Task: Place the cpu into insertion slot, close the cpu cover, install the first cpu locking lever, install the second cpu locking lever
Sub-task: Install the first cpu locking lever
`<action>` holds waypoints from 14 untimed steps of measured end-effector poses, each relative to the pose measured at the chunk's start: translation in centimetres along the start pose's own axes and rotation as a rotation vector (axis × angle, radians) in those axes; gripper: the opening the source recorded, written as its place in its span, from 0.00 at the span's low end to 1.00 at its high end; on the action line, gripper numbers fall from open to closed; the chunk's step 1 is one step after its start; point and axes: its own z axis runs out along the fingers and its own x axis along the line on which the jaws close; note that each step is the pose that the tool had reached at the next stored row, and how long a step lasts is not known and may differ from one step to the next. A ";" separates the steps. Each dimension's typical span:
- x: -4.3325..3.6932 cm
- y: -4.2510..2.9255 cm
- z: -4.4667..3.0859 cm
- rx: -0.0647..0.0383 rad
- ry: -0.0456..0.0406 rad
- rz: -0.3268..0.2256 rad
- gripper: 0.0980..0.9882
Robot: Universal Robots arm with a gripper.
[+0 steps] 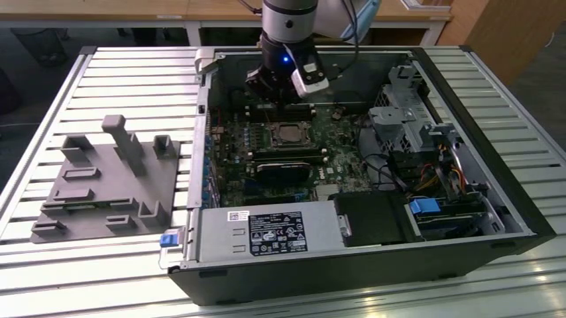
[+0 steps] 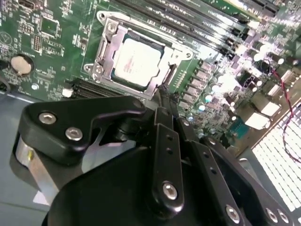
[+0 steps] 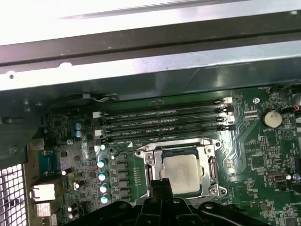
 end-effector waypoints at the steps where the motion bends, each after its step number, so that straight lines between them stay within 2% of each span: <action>1: 0.00 0.00 0.01 -0.001 -0.0008 -0.008 0.03; 7: 0.00 -0.01 0.04 -0.002 0.0005 -0.094 0.03; 14: 0.34 -0.07 0.05 -0.003 -0.0080 -0.104 0.03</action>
